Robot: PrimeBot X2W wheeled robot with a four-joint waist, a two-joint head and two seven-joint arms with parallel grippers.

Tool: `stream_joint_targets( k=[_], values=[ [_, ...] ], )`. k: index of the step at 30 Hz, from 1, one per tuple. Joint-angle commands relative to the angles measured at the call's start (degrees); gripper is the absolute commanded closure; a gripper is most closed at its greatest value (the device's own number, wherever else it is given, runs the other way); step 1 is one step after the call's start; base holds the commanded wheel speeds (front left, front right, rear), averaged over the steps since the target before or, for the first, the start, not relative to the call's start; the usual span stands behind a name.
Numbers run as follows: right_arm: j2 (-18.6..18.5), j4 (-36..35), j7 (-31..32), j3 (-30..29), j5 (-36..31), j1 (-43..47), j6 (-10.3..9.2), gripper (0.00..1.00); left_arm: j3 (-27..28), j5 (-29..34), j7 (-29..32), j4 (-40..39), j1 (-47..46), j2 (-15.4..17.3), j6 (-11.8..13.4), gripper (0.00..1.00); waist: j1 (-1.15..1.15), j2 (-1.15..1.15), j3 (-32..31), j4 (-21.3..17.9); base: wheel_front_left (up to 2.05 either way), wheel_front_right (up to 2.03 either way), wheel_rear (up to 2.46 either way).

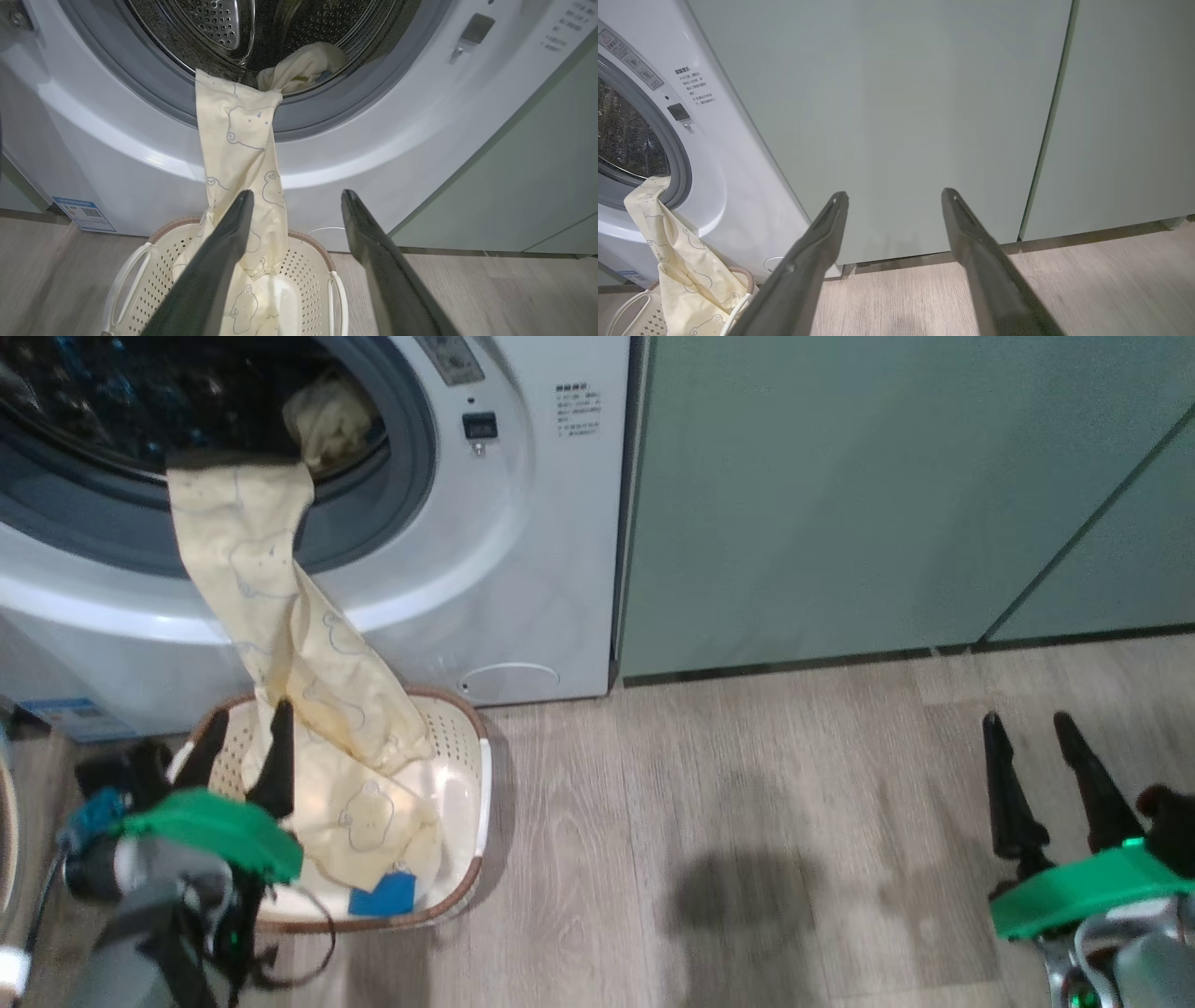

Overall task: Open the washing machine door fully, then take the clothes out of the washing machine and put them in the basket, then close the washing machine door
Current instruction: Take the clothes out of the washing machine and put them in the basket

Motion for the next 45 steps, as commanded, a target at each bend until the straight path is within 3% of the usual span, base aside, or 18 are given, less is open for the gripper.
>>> stream_joint_targets(
  k=[1, 7, 19, 24, 30, 35, 45],
  values=[
    [-0.6, -1.5, -0.5, 0.7, 0.2, 0.6, 0.03, 0.0, 2.5, 0.9, -0.5, -3.5, 1.1, 1.8, -0.1, 0.0, 0.01, 0.0, -1.3, -0.1, 0.0, 0.0, 0.0],
    [-0.4, -1.6, -0.5, 0.1, 0.2, 2.4, 0.03, 0.0, 5.2, 2.7, -0.5, -10.8, 8.5, -0.2, -0.1, 0.0, 0.01, 0.0, -3.2, 0.7, 0.0, 0.0, 0.0],
    [-0.3, -2.0, -0.5, 0.2, 0.3, 2.6, 0.03, 0.0, 4.4, 4.3, -0.5, -8.9, 6.1, 0.9, -0.1, 0.0, 0.01, 0.0, -2.2, 2.1, 0.0, 0.0, 0.0],
    [-0.3, -2.1, -0.5, 0.4, 0.5, 1.5, 0.03, 0.0, 2.4, 4.7, -0.1, -3.0, 0.3, 3.1, -0.1, 0.0, 0.01, 0.0, 0.0, 2.2, 0.0, 0.0, 0.0],
    [-0.1, -2.4, -0.5, 0.6, 0.5, 0.1, 0.03, 0.0, 0.5, 5.4, 4.6, 1.7, -8.4, 5.2, -0.1, 0.0, 0.01, 0.0, 2.9, 2.2, 0.0, 0.0, 0.0],
    [0.4, -3.0, -0.5, 0.6, 0.6, -2.3, 0.03, 0.0, -2.5, 6.2, 13.0, 5.5, -19.8, 8.5, -0.1, 0.0, 0.01, 0.0, 7.8, 1.7, 0.0, 0.0, 0.0],
    [1.6, -3.7, -0.5, 0.7, 0.7, -6.5, 0.03, 0.0, -6.4, 5.6, 24.0, 6.0, -35.7, 12.6, 0.1, 0.0, 0.01, 0.0, 16.4, 0.1, 0.0, 0.0, 0.0]
  ],
)
